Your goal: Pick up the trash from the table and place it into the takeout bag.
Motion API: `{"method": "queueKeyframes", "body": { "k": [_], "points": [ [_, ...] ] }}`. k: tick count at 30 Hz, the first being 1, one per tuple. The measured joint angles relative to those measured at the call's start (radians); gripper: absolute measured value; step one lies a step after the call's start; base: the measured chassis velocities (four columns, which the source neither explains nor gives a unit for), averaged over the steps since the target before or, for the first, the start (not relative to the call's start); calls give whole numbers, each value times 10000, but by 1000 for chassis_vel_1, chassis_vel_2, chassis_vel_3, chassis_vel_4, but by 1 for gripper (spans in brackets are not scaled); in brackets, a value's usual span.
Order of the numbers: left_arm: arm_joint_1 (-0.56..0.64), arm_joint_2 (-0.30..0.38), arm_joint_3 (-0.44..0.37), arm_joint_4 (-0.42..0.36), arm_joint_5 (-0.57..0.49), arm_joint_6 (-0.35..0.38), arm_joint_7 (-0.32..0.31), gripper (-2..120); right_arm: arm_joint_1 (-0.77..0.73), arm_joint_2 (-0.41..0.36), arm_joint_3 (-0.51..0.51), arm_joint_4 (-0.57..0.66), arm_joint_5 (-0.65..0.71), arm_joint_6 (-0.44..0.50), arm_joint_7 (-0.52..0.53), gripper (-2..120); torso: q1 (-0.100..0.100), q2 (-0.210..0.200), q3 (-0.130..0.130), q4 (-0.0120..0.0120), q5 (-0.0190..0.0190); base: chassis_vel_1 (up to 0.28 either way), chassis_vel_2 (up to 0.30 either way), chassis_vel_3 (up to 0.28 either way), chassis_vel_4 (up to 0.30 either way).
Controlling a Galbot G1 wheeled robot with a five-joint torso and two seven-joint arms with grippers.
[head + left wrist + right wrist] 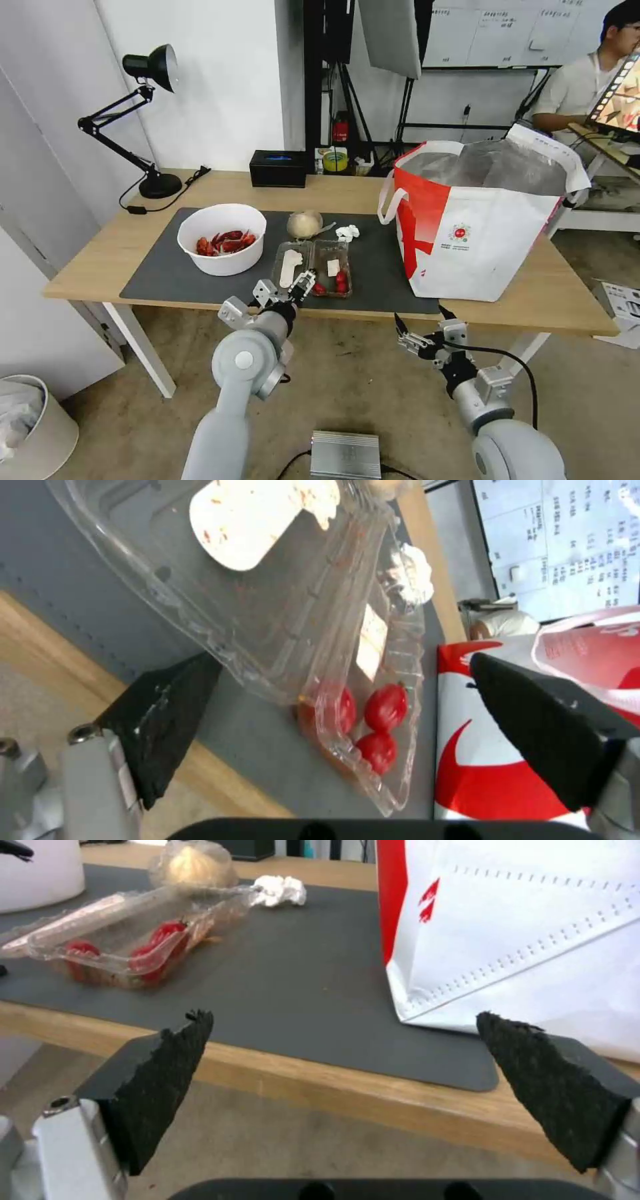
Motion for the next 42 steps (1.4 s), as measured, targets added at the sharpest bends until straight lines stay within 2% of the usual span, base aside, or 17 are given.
{"method": "queueKeyframes", "body": {
  "k": [12,23,42],
  "points": [
    [-32,0,-20,24,74,-303,13,100,6,52,-47,-66,-74,20,4,100,2,-1,1,3,0,0,0,0,0],
    [-5,-1,36,-40,88,-594,587,100,6,163,-74,-186,-213,108,-6,100,2,-1,1,2,0,0,0,0,0],
    [91,-1,49,-372,250,-763,1096,100,-11,210,-103,-188,-276,127,-29,100,2,0,1,1,0,0,0,0,0]
  ]
}}
